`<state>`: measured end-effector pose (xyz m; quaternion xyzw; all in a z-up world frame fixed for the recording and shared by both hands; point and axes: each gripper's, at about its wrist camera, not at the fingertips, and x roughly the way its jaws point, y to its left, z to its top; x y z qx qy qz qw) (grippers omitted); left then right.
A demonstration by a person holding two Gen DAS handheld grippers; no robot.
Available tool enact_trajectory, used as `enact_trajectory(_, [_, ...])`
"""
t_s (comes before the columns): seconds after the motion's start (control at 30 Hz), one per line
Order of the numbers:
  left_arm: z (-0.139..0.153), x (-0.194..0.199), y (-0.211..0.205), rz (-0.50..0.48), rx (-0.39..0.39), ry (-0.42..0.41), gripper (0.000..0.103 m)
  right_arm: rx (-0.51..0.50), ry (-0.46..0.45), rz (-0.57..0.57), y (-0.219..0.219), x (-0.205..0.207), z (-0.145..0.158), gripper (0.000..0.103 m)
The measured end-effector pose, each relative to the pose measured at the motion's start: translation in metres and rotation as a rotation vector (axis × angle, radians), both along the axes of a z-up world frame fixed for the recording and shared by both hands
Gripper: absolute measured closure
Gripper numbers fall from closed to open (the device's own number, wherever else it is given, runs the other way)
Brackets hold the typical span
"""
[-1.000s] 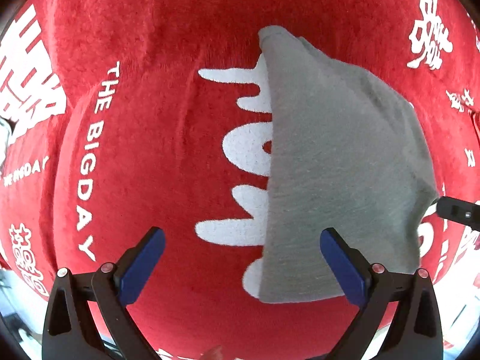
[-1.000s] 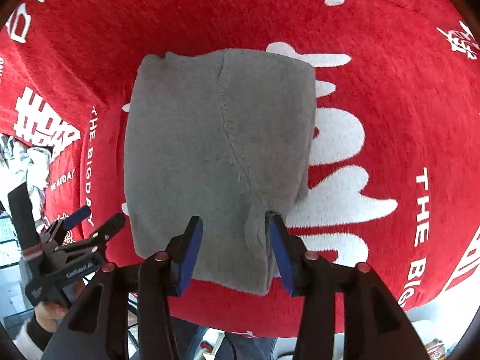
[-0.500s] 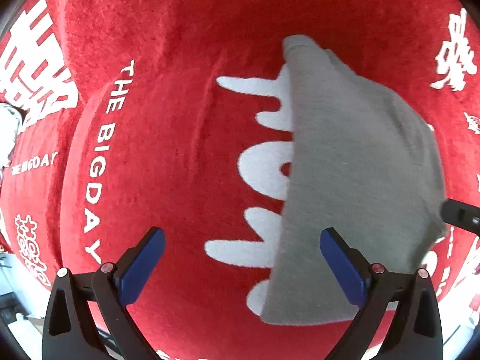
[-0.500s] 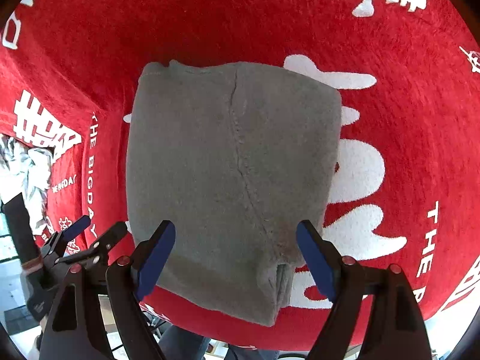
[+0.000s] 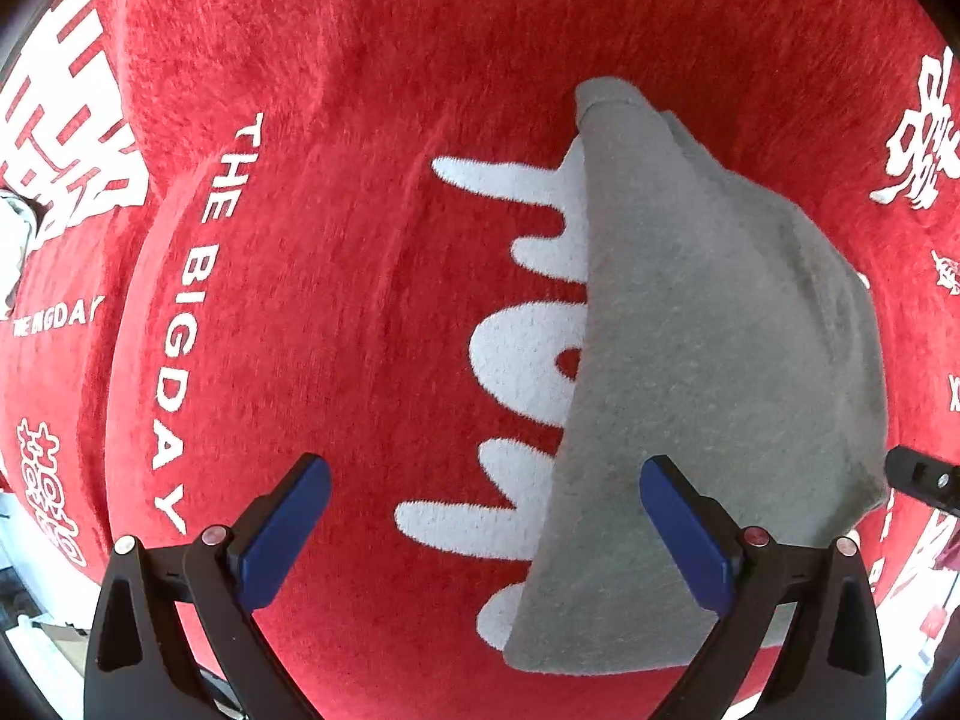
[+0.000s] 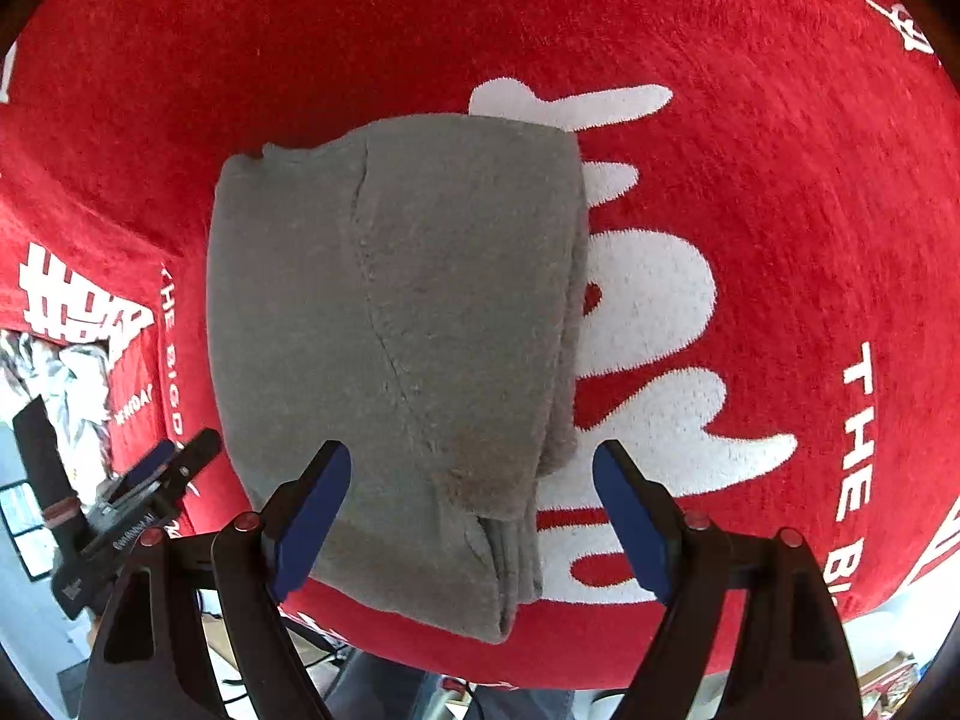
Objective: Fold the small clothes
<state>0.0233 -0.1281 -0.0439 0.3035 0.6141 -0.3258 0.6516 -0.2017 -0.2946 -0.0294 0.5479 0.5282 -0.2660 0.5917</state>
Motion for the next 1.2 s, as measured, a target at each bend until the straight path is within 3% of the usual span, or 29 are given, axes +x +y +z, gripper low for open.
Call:
enact_trajectory(0.23, [-0.006,0.002,0.005,-0.005,0.012,0.033,0.0,0.015,-0.038,-0.059,-0.004,-0.015,-0.008,0.018])
enact_trajectory(0.93, [-0.003,0.003,-0.036,-0.099,0.024,0.005,0.0,0.049,-0.04,-0.2,-0.007,-0.068,-0.03,0.018])
enact_trajectory(1.07, [-0.001,0.007,-0.041,-0.105,-0.012,0.052,0.0,0.054,-0.069,-0.221,-0.011,-0.075,-0.032,0.018])
enact_trajectory(1.2, [-0.005,0.018,-0.053,-0.117,-0.039,0.094,0.0,0.076,-0.173,-0.244,-0.016,-0.081,-0.033,0.018])
